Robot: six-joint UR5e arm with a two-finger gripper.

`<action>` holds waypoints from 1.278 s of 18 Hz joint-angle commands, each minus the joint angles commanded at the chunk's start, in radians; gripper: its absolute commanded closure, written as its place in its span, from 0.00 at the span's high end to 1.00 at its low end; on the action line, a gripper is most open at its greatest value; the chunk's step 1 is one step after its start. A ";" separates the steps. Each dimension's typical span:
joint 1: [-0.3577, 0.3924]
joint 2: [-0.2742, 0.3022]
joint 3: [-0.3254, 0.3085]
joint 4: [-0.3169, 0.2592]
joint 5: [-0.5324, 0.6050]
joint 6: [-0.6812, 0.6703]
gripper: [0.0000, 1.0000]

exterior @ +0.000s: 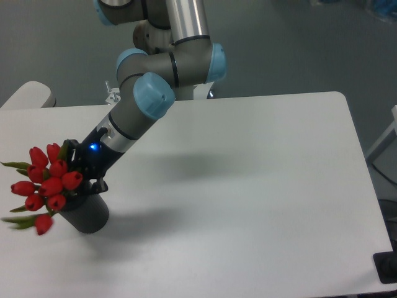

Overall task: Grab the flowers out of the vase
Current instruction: 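Lower the gripper around the tulip stems at the vase rim and close it, then lift the gripped tulips straight up out of the black vase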

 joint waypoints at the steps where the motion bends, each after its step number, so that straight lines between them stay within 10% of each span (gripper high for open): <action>1: 0.000 0.000 0.005 0.000 -0.002 0.000 0.29; 23: 0.020 0.049 0.157 -0.002 -0.074 -0.192 0.24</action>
